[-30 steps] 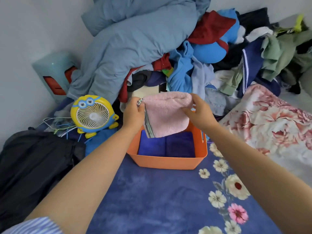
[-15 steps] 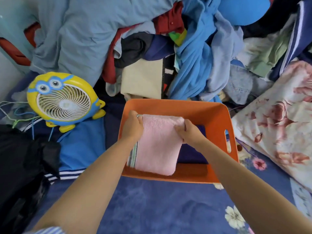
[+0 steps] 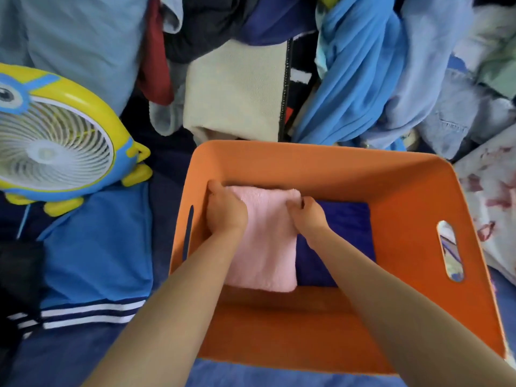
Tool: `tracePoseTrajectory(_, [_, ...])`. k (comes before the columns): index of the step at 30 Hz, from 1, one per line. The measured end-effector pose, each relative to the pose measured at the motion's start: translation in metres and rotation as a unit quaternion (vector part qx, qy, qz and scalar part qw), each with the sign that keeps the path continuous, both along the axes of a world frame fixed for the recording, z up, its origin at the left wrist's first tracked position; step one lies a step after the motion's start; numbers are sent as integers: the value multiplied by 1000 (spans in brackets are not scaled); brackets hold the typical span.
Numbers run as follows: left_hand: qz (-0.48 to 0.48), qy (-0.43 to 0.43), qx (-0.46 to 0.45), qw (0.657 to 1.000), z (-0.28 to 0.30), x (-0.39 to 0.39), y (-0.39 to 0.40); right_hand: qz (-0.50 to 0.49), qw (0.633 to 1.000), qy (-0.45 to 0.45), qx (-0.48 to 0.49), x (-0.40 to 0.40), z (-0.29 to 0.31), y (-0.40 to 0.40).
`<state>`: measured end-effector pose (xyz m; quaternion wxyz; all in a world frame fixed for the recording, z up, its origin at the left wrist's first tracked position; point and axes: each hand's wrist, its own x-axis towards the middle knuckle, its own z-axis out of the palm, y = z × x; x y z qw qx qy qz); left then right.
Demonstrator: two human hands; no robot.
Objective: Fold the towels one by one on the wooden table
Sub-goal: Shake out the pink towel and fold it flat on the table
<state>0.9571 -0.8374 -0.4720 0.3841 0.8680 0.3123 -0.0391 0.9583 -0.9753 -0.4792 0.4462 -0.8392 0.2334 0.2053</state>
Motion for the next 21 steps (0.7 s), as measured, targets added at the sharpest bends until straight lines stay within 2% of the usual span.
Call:
tracePoseTrajectory(2, [-35, -89, 39, 995, -1, 0, -3, -28, 999, -19, 9, 3, -4, 1])
tracePoseTrajectory(3, [-67, -121, 75, 987, -3, -4, -2, -11, 999, -39, -5, 1, -6, 2])
tracePoseTrajectory(5, [-154, -174, 172, 957, -10, -14, -2, 91, 986, -110, -85, -11, -11, 1])
tracePoseTrajectory(7, [-256, -209, 254, 909, -21, -24, -2, 211, 944, -189, -168, -27, -18, 1])
tracePoseTrajectory(8, [-321, -198, 273, 885, -25, -27, -1, 270, 921, -200, -196, -32, -21, 1])
tracePoseTrajectory(10, [-417, -87, 267, 865, -39, -31, 0, 371, 886, -156, -231, -38, -30, 2])
tracePoseTrajectory(13, [-417, 73, 241, 873, -65, -37, 9, 433, 852, -86, -281, -44, -44, 6])
tracePoseTrajectory(21, [-445, 178, 201, 854, -67, -30, 16, 474, 826, -30, -304, -36, -46, 13])
